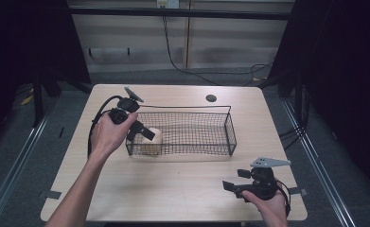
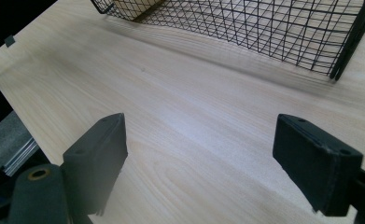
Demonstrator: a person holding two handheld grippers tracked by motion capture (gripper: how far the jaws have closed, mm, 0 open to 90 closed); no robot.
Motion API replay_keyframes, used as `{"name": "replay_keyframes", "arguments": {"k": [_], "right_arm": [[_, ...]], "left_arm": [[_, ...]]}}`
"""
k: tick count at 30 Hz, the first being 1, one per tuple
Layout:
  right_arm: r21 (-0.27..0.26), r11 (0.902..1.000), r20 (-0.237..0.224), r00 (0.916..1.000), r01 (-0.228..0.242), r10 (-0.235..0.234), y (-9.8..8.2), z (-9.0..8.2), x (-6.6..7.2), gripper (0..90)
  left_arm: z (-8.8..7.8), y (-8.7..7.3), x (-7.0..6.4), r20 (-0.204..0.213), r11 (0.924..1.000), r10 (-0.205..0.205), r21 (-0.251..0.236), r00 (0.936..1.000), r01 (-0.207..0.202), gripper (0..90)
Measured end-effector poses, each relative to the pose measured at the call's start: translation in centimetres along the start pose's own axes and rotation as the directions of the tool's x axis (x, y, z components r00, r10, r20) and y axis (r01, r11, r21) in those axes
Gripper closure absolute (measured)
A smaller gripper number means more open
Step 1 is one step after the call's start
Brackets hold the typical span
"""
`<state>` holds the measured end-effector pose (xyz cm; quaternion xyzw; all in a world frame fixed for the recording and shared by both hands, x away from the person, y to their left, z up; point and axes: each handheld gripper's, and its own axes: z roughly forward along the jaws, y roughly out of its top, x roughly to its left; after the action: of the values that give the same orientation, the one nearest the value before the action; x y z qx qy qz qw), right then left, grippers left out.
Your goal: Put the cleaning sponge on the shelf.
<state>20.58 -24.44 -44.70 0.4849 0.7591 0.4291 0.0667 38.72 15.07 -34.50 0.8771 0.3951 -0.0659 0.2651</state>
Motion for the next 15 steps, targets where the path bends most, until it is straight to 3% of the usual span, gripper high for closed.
{"name": "replay_keyframes", "arguments": {"k": [3,6,8,11,15], "right_arm": [[0.000,1.0000,0.001,1.0000,0.000,0.000,0.0,0.0,0.0,17.8],[0.002,1.0000,0.001,1.0000,-0.003,0.003,0.0,0.0,0.0,17.8],[0.000,1.0000,0.002,1.0000,-0.004,0.004,0.0,0.0,0.0,17.8],[0.001,1.0000,0.001,1.0000,-0.004,0.004,0.0,0.1,0.0,17.8],[-0.001,1.0000,0.000,1.0000,0.000,0.000,0.1,0.1,0.0,17.8]], "left_arm": [[-0.3,-1.0,-0.1,0.011,0.9996,0.007,-0.028,0.9999,-0.006,21.7],[-0.5,-2.1,0.3,0.052,0.9985,0.014,-0.054,0.9986,-0.012,21.6],[-0.7,-2.8,0.2,0.013,0.9981,0.020,-0.059,0.9997,-0.019,21.6],[-0.8,-4.0,0.3,0.030,0.9977,0.019,-0.065,0.9994,-0.017,21.7],[-0.8,-5.6,0.4,0.006,0.9963,-0.016,-0.084,0.9999,0.016,23.2]]}}
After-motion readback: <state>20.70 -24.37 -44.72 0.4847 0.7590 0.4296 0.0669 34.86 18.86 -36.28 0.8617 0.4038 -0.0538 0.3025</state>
